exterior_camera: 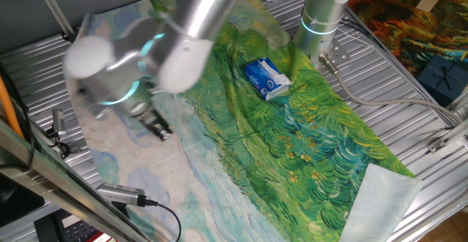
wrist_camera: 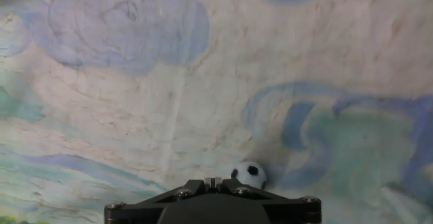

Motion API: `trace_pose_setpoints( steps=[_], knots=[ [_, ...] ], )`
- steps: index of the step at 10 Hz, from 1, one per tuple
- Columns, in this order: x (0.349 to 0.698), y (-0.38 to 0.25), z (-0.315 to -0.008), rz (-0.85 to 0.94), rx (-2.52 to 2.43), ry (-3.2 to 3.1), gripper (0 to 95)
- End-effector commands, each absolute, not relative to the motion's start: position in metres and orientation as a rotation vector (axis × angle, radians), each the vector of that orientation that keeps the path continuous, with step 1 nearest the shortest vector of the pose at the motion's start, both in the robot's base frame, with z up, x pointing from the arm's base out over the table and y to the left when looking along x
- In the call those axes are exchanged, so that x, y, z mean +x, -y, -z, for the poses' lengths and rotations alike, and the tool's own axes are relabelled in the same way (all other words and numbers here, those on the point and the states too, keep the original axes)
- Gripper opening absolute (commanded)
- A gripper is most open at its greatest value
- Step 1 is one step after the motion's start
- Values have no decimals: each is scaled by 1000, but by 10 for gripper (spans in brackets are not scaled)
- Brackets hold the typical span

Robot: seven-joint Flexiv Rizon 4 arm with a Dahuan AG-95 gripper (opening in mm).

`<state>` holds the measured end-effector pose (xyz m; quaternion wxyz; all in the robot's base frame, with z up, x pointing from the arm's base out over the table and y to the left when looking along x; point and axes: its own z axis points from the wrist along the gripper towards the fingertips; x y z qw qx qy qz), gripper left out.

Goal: Push the soccer ball into the goal

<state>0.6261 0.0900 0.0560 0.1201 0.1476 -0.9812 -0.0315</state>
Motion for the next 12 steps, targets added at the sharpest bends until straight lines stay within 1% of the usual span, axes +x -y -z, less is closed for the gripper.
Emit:
trace_pose_setpoints(
  steps=[1,3,6,7,8,12],
  knots=[
    [628,-98,-43,245,276,3017,0],
    [632,-115,-27,234,240,3060,0],
    [643,-130,-20,191,207,3078,0],
    [650,-144,-16,180,184,3079,0],
    [654,-150,-13,125,190,3077,0],
    [650,-146,-14,55,227,3063,0]
  ],
)
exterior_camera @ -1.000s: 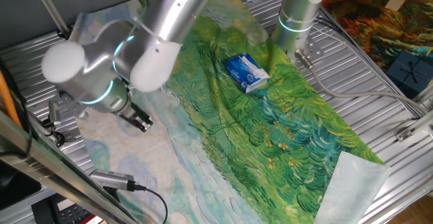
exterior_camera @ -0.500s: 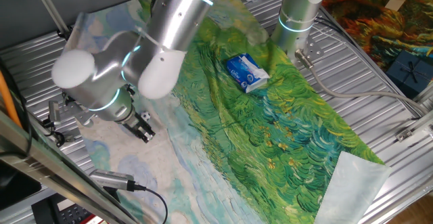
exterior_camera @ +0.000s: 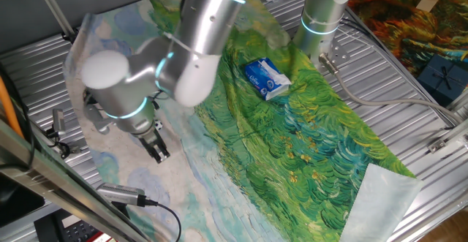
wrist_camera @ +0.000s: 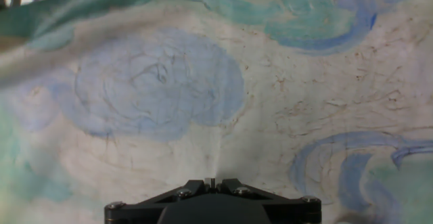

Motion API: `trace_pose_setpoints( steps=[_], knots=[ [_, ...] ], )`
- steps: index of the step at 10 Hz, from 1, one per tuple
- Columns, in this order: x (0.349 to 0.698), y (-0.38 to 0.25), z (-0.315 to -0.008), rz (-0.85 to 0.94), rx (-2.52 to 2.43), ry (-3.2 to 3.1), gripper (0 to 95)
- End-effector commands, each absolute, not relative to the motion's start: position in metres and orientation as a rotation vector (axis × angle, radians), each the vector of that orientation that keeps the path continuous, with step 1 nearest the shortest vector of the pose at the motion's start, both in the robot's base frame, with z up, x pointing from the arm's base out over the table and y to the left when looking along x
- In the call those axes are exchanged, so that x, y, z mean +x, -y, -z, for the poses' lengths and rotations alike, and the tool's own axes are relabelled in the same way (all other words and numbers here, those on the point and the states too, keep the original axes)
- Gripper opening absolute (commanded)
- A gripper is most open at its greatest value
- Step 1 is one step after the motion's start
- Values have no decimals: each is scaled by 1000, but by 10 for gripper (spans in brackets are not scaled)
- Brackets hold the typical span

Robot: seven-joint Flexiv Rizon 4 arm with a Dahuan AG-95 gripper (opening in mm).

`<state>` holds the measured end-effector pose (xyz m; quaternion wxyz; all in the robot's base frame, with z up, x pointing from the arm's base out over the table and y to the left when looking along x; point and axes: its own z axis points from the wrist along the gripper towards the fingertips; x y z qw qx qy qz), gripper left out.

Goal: Push the soccer ball into the goal

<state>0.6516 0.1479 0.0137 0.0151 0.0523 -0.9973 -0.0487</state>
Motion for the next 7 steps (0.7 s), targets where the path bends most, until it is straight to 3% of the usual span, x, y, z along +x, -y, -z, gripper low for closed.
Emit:
trace_pose_setpoints(
  steps=[1,7],
  knots=[
    [649,-147,-14,52,226,3063,0],
    [644,-146,-13,52,214,3065,0]
  ],
)
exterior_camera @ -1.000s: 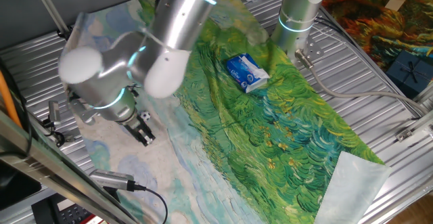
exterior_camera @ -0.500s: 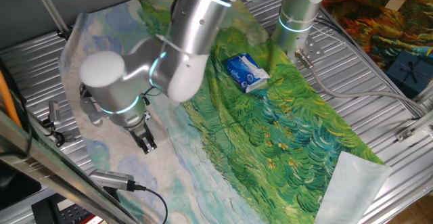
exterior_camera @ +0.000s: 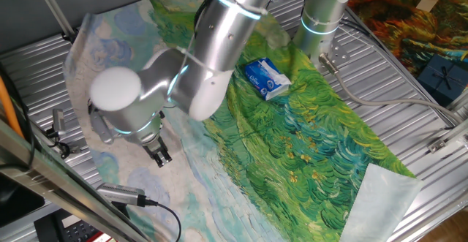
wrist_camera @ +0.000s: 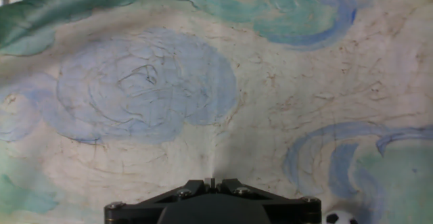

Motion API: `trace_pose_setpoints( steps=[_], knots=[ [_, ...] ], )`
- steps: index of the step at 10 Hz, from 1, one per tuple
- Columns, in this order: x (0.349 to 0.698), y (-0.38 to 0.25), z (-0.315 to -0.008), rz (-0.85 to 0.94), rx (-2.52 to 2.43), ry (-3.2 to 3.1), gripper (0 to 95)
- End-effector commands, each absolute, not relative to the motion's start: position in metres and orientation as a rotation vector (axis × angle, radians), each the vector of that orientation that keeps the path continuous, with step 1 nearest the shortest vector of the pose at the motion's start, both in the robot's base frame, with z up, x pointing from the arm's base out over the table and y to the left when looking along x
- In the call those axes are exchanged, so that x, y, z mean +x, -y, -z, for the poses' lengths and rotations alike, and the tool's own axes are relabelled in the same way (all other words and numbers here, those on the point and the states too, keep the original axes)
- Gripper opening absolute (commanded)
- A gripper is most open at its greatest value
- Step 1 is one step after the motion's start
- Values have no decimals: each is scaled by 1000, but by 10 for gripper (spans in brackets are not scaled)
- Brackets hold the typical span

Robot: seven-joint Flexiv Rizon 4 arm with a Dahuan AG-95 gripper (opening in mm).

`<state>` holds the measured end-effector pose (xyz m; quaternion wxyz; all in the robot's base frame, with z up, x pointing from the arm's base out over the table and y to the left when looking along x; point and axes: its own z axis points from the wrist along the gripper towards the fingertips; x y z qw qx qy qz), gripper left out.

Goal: Push the soccer ball into the goal

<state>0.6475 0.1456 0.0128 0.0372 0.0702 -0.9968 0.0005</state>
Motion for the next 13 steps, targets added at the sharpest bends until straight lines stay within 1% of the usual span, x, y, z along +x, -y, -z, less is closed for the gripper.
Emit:
trace_pose_setpoints(
  steps=[1,5,13],
  knots=[
    [641,-147,-12,54,209,3066,0],
    [639,-148,-12,76,209,3072,0],
    [639,-148,-12,12,-29,3060,0]
  ],
)
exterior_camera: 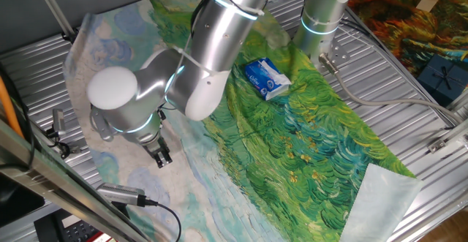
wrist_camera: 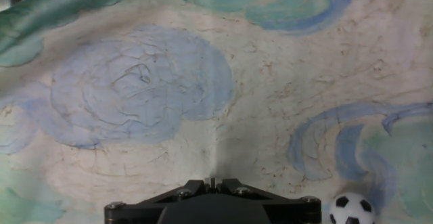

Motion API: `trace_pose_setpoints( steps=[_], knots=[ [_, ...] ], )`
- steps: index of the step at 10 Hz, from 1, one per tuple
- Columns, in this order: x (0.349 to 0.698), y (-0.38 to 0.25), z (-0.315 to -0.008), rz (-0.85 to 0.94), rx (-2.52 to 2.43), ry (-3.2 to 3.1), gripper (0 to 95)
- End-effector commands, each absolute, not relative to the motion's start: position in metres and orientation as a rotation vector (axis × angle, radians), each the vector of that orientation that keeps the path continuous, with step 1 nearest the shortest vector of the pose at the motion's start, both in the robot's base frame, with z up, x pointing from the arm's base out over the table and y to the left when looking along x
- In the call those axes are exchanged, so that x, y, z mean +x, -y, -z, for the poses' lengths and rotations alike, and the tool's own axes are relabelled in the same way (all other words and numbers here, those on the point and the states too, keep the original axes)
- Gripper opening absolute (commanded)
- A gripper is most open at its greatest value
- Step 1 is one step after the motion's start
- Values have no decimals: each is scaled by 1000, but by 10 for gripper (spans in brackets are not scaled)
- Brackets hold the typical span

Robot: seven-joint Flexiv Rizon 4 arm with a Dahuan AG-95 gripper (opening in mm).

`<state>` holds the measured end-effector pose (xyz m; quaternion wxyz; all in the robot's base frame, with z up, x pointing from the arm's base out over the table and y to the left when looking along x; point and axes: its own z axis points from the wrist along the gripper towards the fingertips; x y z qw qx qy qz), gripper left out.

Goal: Push the soccer ball into the goal

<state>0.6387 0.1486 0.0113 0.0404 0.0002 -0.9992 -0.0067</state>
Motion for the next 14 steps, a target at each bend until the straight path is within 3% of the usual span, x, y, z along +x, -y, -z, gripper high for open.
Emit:
trace_pose_setpoints(
  steps=[1,14],
  knots=[
    [639,-148,-12,9,-50,3060,0],
    [622,-118,-15,-39,-29,3029,0]
  ],
)
